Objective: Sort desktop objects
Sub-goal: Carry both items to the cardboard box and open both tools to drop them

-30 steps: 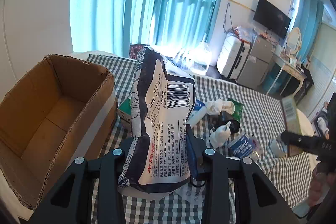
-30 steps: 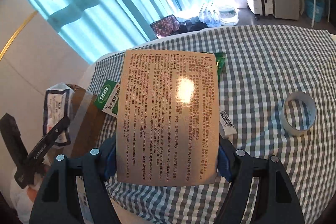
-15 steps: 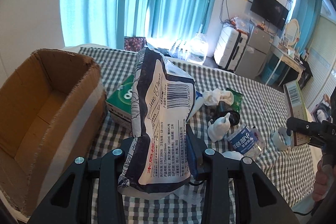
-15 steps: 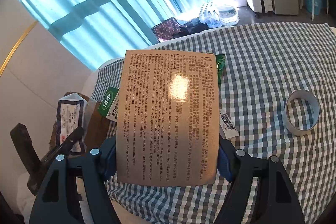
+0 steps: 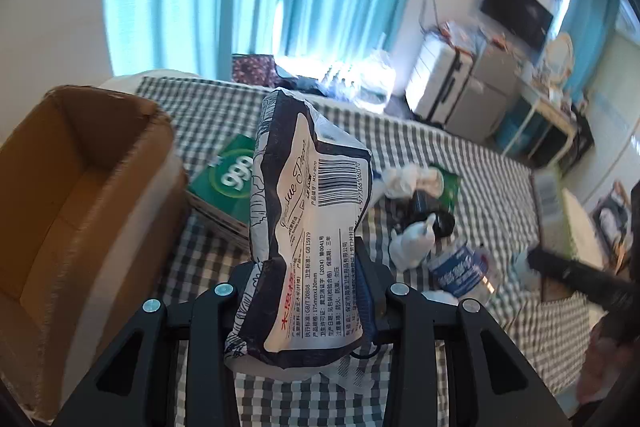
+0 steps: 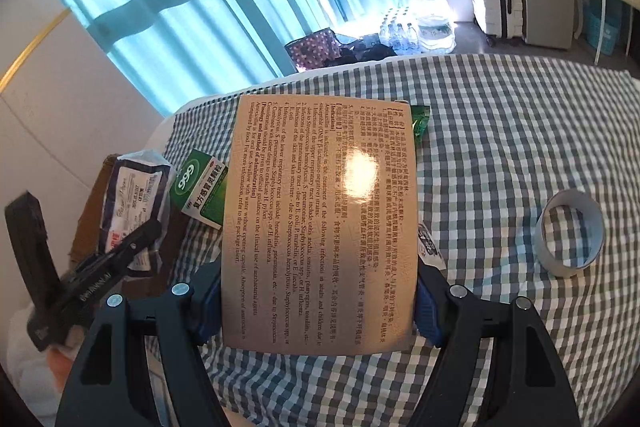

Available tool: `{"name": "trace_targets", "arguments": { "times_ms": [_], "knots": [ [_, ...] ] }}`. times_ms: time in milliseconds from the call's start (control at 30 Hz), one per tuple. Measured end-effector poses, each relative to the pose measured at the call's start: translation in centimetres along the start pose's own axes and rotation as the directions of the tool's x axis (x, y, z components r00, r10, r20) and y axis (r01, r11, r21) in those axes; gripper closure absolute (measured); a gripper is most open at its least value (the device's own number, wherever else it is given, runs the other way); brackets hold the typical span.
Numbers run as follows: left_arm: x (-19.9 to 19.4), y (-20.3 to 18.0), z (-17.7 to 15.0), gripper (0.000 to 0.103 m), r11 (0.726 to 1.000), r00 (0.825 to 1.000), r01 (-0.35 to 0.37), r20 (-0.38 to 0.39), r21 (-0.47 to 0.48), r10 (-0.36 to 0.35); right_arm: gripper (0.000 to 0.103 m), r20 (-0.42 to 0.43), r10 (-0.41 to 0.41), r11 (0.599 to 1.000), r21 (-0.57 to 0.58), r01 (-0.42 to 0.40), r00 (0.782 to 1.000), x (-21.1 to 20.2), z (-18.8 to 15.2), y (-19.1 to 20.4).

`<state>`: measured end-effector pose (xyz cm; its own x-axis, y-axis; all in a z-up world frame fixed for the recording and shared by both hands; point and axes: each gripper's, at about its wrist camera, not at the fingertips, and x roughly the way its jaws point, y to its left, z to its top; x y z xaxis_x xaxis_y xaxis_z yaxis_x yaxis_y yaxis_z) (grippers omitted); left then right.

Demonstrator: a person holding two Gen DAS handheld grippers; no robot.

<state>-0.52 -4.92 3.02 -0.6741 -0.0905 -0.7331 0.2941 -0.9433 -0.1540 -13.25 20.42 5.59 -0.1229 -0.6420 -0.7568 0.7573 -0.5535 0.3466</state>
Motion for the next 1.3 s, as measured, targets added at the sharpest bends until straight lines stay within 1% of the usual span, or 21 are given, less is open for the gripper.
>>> {"name": "trace_targets", "arguments": {
  "times_ms": [33,167,200,267,333,400,433,533,600,800,867,900,933,1000,1033,1067,1133,1167,1200,1267,1300],
  "knots": [
    [-0.6,0.3,0.3,0.066,1.000,1.000,0.001,0.005,-0.012,-0.001,0.029,-0.004,-0.015,1.000,-0.016,0.015,1.000,0.1,0.1,0.7],
    [-3.6,0.1,2.4,0.066,0.998,0.997,-0.054,0.048,-0.011,0.055,0.029,-0.015,0.023,0.999,-0.037,-0.024,1.000,0.2,0.1,2.7],
    [-4.2,0.2,2.8,0.066,0.998,0.997,-0.055,0.059,-0.028,0.056,0.029,-0.016,0.027,0.999,-0.044,-0.028,1.000,0.2,0.3,3.3],
    [-5.7,0.9,3.4,0.065,0.993,0.992,-0.066,0.102,-0.097,0.076,0.029,-0.005,0.044,0.997,-0.068,-0.044,0.999,0.0,0.9,5.2],
    [-6.7,1.7,3.5,0.065,0.991,0.986,-0.076,0.140,-0.114,0.091,0.029,0.010,0.056,0.994,-0.099,-0.054,0.998,-0.3,1.4,7.2],
    [-7.6,2.9,3.4,0.065,0.985,0.977,-0.127,0.158,-0.117,0.145,0.029,0.020,0.082,0.988,-0.132,-0.078,0.996,-0.4,1.7,9.4],
    [-8.0,3.7,3.4,0.065,0.982,0.973,-0.139,0.166,-0.127,0.159,0.029,0.023,0.102,0.985,-0.145,-0.097,0.995,-0.4,1.7,10.4],
    [-9.2,7.1,2.5,0.065,0.966,0.964,-0.145,0.191,-0.214,0.187,0.029,0.009,0.147,0.973,-0.181,-0.143,0.989,0.5,1.8,13.4],
    [-9.2,9.1,1.8,0.065,0.960,0.962,-0.148,0.190,-0.240,0.196,0.029,-0.012,0.164,0.966,-0.202,-0.163,0.986,1.5,1.9,15.2],
    [-8.0,14.1,0.7,0.065,0.928,0.954,-0.218,0.136,-0.301,0.268,0.029,-0.066,0.207,0.940,-0.261,-0.218,0.976,4.9,2.4,20.4],
    [-7.6,14.9,0.4,0.065,0.910,0.935,-0.292,0.114,-0.296,0.337,0.029,-0.080,0.220,0.926,-0.297,-0.234,0.972,6.0,2.6,22.4],
    [-7.2,15.4,0.3,0.065,0.907,0.933,-0.305,0.102,-0.292,0.346,0.029,-0.086,0.225,0.921,-0.307,-0.241,0.971,6.5,2.8,23.3],
    [-7.0,15.7,0.2,0.065,0.908,0.937,-0.293,0.100,-0.301,0.336,0.029,-0.097,0.235,0.916,-0.311,-0.254,0.967,7.2,3.0,24.1],
    [-6.4,16.8,0.0,0.065,0.913,0.957,-0.236,0.086,-0.332,0.279,0.029,-0.122,0.258,0.908,-0.308,-0.284,0.958,8.6,3.6,26.0],
    [-6.1,17.2,-0.2,0.065,0.913,0.959,-0.230,0.078,-0.338,0.271,0.029,-0.133,0.268,0.905,-0.305,-0.297,0.954,9.3,3.9,26.8],
    [-6.0,17.6,-0.3,0.065,0.910,0.958,-0.237,0.072,-0.341,0.276,0.029,-0.144,0.275,0.902,-0.305,-0.307,0.951,10.1,4.2,27.6],
    [-5.7,18.1,-0.5,0.058,0.902,0.953,-0.258,0.063,-0.347,0.297,0.029,-0.159,0.281,0.899,-0.302,-0.317,0.946,11.5,4.8,28.7],
    [-5.7,18.3,-0.6,0.056,0.900,0.953,-0.257,0.061,-0.352,0.296,0.029,-0.173,0.286,0.899,-0.292,-0.326,0.943,12.4,5.0,29.3],
    [-5.7,18.7,-0.7,0.051,0.899,0.958,-0.239,0.064,-0.367,0.281,0.029,-0.186,0.296,0.899,-0.277,-0.339,0.937,13.0,5.3,29.7],
    [-6.2,19.2,-1.0,0.045,0.894,0.959,-0.224,0.074,-0.387,0.272,0.028,-0.215,0.328,0.900,-0.225,-0.373,0.920,14.3,5.9,30.4],
    [-6.3,19.3,-1.0,0.037,0.892,0.955,-0.236,0.079,-0.386,0.287,0.028,-0.219,0.340,0.902,-0.197,-0.383,0.914,14.8,6.4,30.6]
  ]
}}
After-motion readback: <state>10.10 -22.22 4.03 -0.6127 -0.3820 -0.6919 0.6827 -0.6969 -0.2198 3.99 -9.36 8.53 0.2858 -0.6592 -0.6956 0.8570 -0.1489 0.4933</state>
